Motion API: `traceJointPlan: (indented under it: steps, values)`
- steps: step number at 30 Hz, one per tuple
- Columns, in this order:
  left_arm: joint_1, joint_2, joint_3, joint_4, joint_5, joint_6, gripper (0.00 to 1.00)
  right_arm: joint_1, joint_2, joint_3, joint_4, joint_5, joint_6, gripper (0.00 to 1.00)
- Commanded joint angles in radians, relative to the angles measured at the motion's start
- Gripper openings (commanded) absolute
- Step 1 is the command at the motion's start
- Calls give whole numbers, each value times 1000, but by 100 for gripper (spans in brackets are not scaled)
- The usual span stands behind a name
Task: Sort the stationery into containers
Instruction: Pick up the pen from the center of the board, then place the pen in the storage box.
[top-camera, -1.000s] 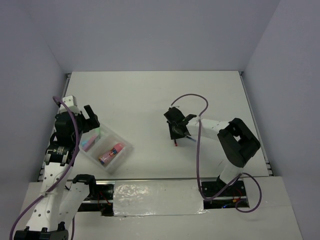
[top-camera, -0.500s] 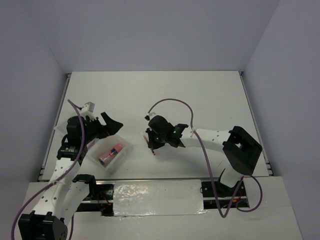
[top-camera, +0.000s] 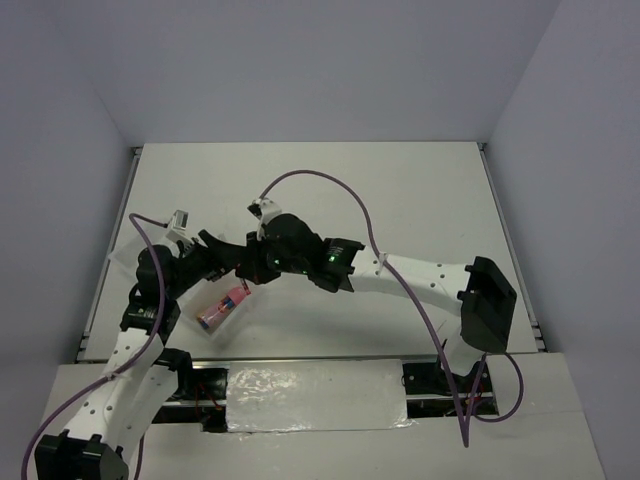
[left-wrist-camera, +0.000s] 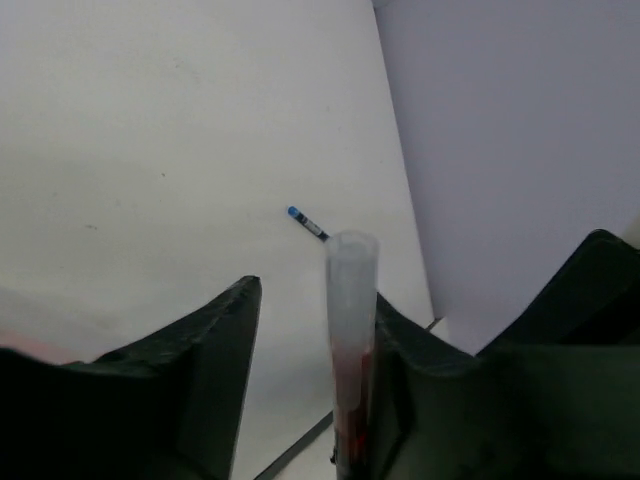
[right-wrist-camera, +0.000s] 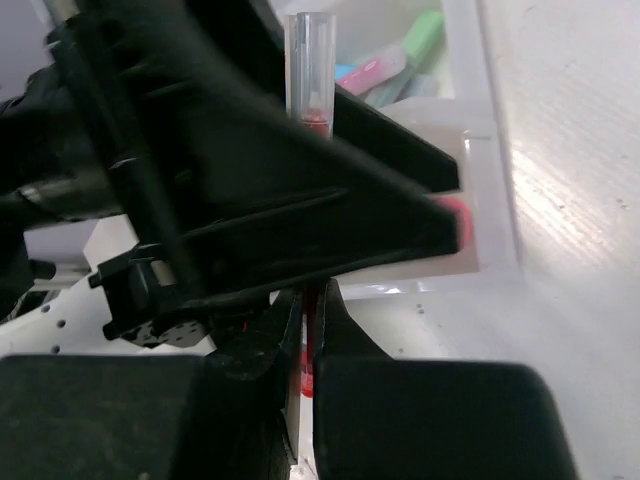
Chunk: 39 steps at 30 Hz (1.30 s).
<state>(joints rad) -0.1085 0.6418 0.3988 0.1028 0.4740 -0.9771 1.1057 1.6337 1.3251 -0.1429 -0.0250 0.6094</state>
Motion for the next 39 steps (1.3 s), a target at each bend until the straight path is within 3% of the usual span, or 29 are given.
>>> traceJointPlan:
  steps: [1,2,4,5,7,8,10,11,12,14,15,18,24,29,35,39]
  values:
    - [-8,15,5,58,35,-9,51,23,5,49,48,10,4,1]
    - [-8,13,8,39,28,-2,35,22,3,51,45,11,4,1]
    - [-8,6,35,8,14,23,19,23,9,57,31,16,-2,4]
    - [-8,6,52,-38,-1,69,3,22,9,59,28,14,-7,7]
    - [-10,16,147,-139,-41,206,0,19,-11,53,13,46,-11,50]
    - [-10,27,193,-220,-152,268,0,13,-26,31,-3,94,-14,78]
    - [-10,93,352,-446,-312,447,0,-3,-99,-12,-10,135,-20,81]
    - [-10,131,458,-519,-510,500,0,-13,-132,-73,-17,155,-20,87]
    - [-10,218,503,-651,-643,535,0,-41,-167,-107,-18,189,-16,89]
    - [-10,307,592,-728,-908,589,0,-67,-274,-218,-1,203,-10,89]
    - [-10,399,609,-753,-1177,591,0,-90,-309,-251,6,201,-10,90]
    - [59,586,670,-807,-1414,560,0,-115,-437,-346,8,198,-23,90]
    - [206,873,854,-807,-1414,534,0,-159,-604,-440,-66,232,-82,92]
    - [214,998,969,-786,-1496,511,0,-181,-682,-503,-55,192,-108,93]
    - [230,1045,919,-668,-1494,566,0,-184,-738,-537,-60,172,-146,93]
    - [260,1035,859,-606,-1463,575,5,-182,-749,-523,-84,168,-161,93]
